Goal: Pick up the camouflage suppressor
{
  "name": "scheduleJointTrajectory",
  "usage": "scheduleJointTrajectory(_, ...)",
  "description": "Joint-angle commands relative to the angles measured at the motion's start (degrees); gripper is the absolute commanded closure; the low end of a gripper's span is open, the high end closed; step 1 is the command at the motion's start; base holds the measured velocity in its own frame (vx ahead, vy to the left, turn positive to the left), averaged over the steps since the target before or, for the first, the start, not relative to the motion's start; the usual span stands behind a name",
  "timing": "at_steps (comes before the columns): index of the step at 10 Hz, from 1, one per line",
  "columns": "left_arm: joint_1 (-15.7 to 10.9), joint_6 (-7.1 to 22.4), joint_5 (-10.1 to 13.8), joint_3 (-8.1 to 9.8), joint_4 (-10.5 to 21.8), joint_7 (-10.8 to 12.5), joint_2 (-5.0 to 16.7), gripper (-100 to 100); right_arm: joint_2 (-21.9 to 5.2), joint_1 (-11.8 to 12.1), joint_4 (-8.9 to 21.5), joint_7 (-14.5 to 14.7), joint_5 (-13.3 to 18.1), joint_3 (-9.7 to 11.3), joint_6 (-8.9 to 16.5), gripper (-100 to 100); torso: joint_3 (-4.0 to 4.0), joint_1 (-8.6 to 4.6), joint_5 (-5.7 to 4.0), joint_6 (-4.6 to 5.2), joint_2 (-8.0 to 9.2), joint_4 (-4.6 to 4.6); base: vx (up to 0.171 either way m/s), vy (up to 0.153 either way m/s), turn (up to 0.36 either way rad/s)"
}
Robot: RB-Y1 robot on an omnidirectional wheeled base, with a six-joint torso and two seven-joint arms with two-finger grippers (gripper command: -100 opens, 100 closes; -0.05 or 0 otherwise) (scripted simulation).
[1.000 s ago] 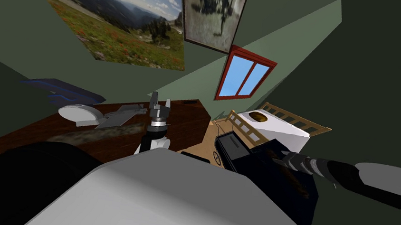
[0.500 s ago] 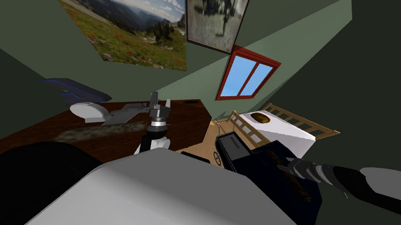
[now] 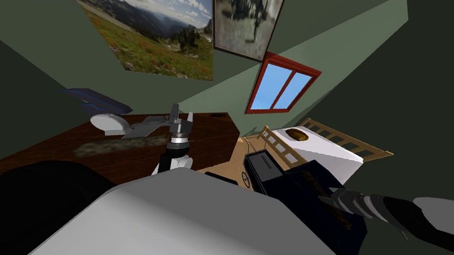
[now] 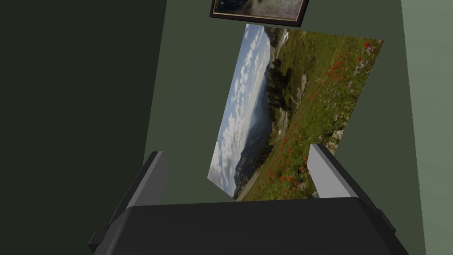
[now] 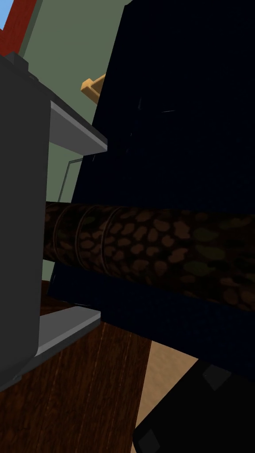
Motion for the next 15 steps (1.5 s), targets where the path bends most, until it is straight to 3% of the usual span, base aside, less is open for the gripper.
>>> scheduleJointTrajectory(1,0.0,0.0,0.0,0.00,0.0,0.0,0.0,0,1.8,0.4,0.5,0.6,0.6,0.3,0.7,-100,0.00,0.00,0.00,0.00,0.00,0.00,0.022,0.003,0.095)
scheduleJointTrajectory(4,0.0,0.0,0.0,0.00,0.0,0.0,0.0,0,4.5,1.0,1.2,1.5,1.4,0.8,1.8,-100,-0.12,0.05,0.01,-0.01,-0.21,-0.05,0.046,0.008,0.055)
scheduleJointTrajectory(5,0.0,0.0,0.0,0.00,0.0,0.0,0.0,0,4.0,1.1,1.3,1.1,1.6,0.3,1.3,-100,-0.14,0.04,0.00,-0.02,-0.23,-0.06,0.021,0.001,0.010)
scheduleJointTrajectory(6,0.0,0.0,0.0,0.00,0.0,0.0,0.0,0,4.1,1.2,1.3,0.9,1.8,0.1,1.3,100,-0.10,0.04,0.02,-0.01,-0.16,-0.05,0.000,0.000,0.000)
scheduleJointTrajectory(10,0.0,0.0,0.0,0.00,0.0,0.0,0.0,0,4.1,1.2,1.3,0.9,1.7,0.1,1.3,100,-0.03,0.04,0.04,-0.04,-0.06,-0.01,0.000,0.000,0.000)
scheduleJointTrajectory(11,0.0,0.0,0.0,0.00,0.0,0.0,0.0,0,4.1,1.2,1.3,0.9,1.8,0.1,1.3,0,-0.03,0.04,0.04,-0.03,-0.06,-0.01,0.000,0.000,0.000)
scheduleJointTrajectory(12,0.0,0.0,0.0,0.00,0.0,0.0,0.0,0,2.2,0.5,0.6,0.7,0.7,0.4,0.9,100,-0.03,0.05,0.05,-0.03,-0.05,0.00,-0.035,-0.007,-0.082)
scheduleJointTrajectory(14,0.0,0.0,0.0,0.00,0.0,0.0,0.0,0,0.0,0.0,0.0,0.0,0.0,0.0,0.0,100,0.11,0.07,0.09,0.04,0.17,0.06,-0.056,-0.009,-0.099)
scheduleJointTrajectory(15,0.0,0.0,0.0,0.00,0.0,0.0,0.0,0,0.5,-0.4,0.1,0.9,-0.5,0.9,0.3,100,0.14,0.09,0.10,0.02,0.22,0.07,-0.026,-0.005,-0.006)
